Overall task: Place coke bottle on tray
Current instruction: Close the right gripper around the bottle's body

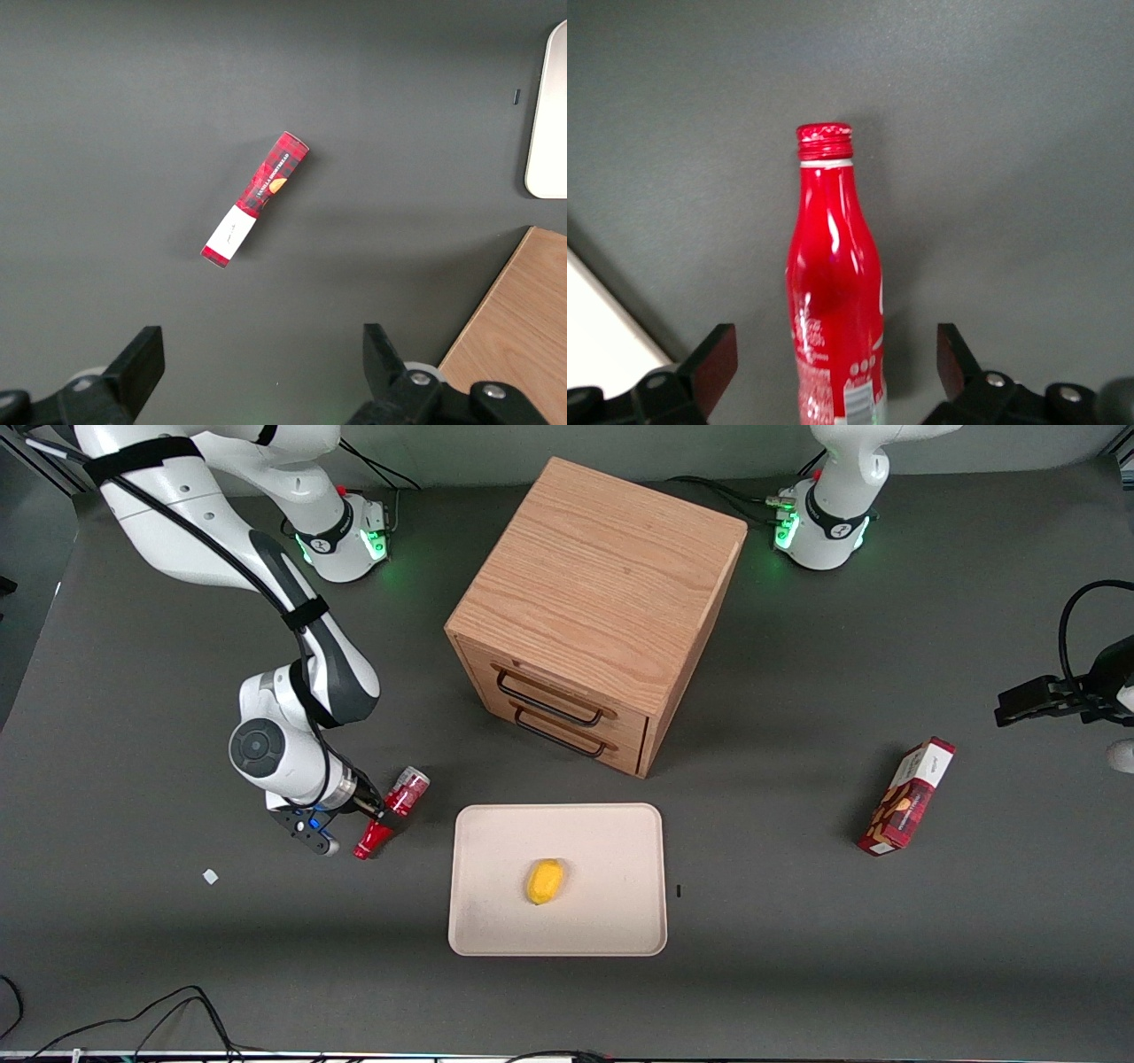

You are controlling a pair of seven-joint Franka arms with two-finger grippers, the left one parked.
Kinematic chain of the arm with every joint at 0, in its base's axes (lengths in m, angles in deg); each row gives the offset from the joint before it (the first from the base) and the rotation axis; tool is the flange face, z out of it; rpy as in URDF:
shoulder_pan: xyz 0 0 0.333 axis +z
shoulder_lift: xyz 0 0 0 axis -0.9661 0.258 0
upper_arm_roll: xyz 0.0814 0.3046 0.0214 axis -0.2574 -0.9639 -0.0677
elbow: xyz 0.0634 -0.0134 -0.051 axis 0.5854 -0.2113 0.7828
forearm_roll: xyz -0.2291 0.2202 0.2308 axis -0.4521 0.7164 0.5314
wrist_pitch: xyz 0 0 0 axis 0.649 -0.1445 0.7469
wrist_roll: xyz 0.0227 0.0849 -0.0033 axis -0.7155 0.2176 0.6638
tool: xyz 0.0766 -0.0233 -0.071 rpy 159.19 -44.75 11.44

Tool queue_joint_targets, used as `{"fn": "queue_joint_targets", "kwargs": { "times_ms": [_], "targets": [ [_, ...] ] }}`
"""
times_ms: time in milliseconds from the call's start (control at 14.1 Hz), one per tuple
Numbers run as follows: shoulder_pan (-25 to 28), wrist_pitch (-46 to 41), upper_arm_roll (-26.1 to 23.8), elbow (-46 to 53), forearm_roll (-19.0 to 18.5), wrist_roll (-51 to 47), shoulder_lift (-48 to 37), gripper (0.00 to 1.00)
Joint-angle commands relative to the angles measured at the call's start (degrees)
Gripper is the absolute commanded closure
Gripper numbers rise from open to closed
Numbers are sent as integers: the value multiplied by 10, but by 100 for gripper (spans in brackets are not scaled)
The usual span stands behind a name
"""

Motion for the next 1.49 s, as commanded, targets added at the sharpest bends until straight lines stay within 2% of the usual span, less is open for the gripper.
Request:
{"fn": "queue_joint_targets", "kwargs": {
  "times_ms": [0,780,851,922,993,1418],
  "targets": [
    [16,35,1,5,-31,-46,30,0],
    [23,61,2,6,-57,-59,61,0],
    [22,62,2,6,-58,-59,61,11],
    [22,62,2,5,-58,-59,61,61],
    [22,62,2,4,-58,-59,59,100],
    [21,62,2,4,-61,-59,59,100]
  ]
}}
